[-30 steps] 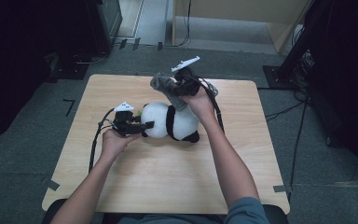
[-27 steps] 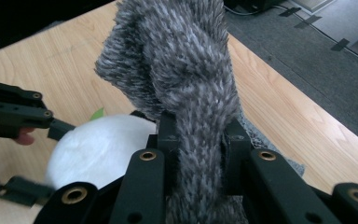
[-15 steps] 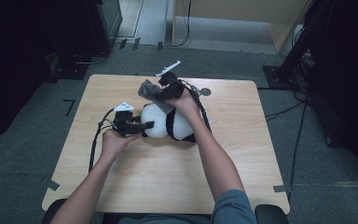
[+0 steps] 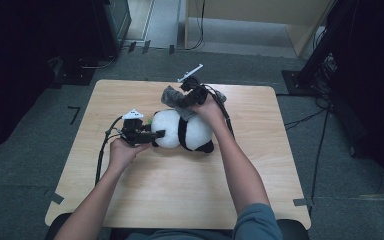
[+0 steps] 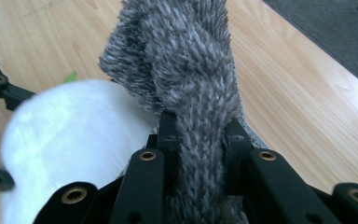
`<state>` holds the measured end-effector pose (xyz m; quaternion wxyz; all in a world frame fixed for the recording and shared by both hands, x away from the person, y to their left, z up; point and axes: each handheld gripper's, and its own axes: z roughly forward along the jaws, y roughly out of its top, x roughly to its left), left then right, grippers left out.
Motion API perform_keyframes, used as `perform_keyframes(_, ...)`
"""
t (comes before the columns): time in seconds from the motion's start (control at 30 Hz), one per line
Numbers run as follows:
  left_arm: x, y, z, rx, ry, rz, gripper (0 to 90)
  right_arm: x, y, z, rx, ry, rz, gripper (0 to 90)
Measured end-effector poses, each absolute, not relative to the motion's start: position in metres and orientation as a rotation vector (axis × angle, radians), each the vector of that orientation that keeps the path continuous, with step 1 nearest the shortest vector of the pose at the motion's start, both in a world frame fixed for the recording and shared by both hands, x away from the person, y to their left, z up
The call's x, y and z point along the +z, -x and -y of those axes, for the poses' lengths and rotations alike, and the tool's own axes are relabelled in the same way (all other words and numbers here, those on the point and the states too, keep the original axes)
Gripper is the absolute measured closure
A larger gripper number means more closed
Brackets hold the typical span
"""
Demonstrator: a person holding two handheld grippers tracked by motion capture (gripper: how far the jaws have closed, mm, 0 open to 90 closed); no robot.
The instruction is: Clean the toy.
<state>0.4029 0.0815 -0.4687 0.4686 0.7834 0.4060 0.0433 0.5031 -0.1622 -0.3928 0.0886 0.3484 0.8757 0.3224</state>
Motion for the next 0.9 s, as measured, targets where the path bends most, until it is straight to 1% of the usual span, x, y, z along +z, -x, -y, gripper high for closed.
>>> perform_keyframes(0.27,-0.469,-0.403,-0.082,0.108,-1.919,-0.989,40.1,-0.388,-0.501,0.197,0.973,-1.099,-2.56,75.7)
perform_keyframes(0.9,-0.469,-0.403,-0.082,0.112,-1.922,-0.984,39.6,-0.395,-0.49,0.248,0.968,-1.201,-2.511,75.7)
